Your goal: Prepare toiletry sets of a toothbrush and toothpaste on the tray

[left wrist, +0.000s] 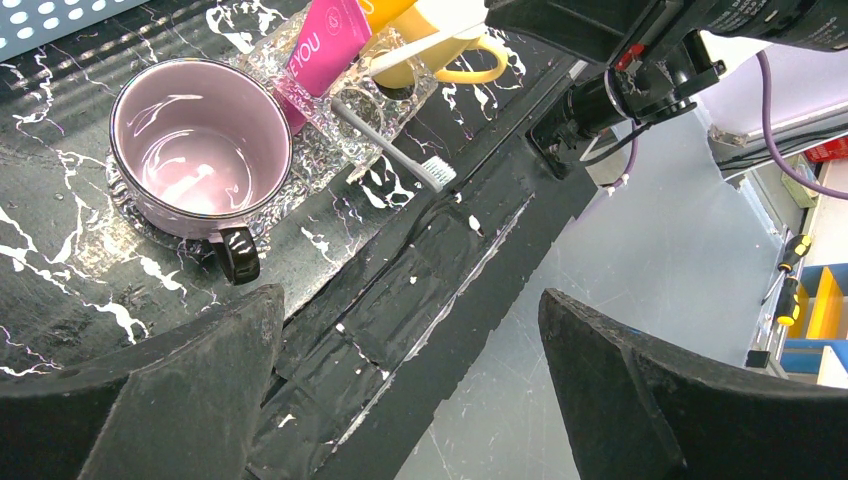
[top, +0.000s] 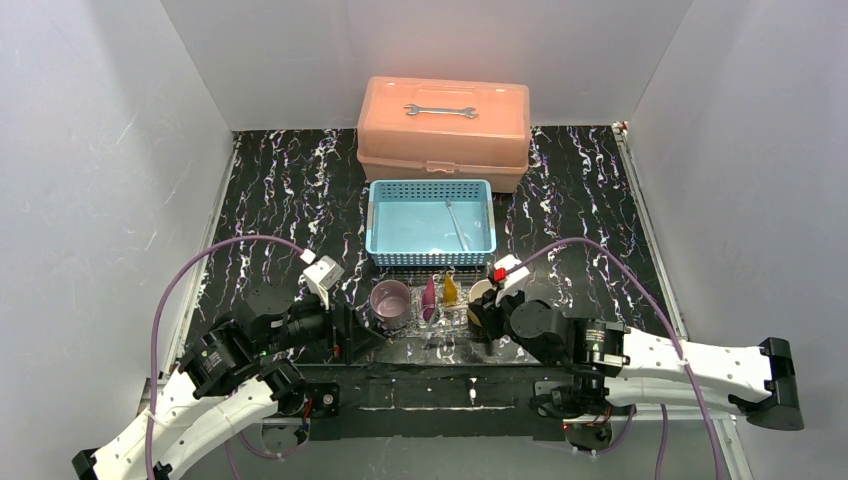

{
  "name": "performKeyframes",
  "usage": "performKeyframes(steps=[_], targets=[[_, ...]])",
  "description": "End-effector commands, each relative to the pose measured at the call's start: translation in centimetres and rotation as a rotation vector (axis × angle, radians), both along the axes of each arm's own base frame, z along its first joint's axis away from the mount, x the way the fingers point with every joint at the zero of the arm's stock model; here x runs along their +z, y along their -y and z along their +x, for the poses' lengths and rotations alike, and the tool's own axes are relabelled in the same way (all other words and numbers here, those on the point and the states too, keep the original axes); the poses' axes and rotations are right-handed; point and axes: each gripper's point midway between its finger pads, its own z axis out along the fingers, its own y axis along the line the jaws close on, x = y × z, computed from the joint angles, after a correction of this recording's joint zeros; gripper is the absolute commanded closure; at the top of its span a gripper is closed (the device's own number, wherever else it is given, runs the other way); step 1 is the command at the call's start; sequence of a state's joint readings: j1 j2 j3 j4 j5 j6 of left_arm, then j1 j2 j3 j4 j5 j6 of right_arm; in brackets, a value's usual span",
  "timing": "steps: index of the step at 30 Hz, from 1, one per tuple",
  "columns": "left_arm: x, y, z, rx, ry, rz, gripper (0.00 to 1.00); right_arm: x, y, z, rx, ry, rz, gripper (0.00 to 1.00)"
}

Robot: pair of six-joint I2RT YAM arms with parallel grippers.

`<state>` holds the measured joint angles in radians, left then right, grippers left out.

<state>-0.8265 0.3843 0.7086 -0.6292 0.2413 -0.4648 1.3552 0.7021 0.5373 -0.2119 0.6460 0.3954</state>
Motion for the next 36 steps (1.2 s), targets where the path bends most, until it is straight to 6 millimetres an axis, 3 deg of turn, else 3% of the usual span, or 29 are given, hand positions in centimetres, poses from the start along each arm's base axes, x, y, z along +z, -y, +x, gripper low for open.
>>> performKeyframes(steps=[1, 9, 28, 36], targets=[[-0.2, -0.1, 0.3, 0.009, 0.014, 0.009, 0.02, 1.2, -0.1, 0.7, -0.079, 0.056, 0.049, 0.99], [-0.2, -0.1, 0.3, 0.01, 0.017, 0.008, 0.02, 0.7, -0.5, 0.1, -0.083, 0.078, 0.023, 0.98], [-0.2, -0.1, 0.3, 0.01, 0.016, 0.008, 0.02, 0.7, -0.7, -0.8, -0.074, 0.08, 0.022, 0.75], [-0.3, -0.1, 0.4, 0.01, 0.013, 0.01, 0.02, 1.1, -0.6, -0.9, -0.072, 0.081, 0.033, 0.71]])
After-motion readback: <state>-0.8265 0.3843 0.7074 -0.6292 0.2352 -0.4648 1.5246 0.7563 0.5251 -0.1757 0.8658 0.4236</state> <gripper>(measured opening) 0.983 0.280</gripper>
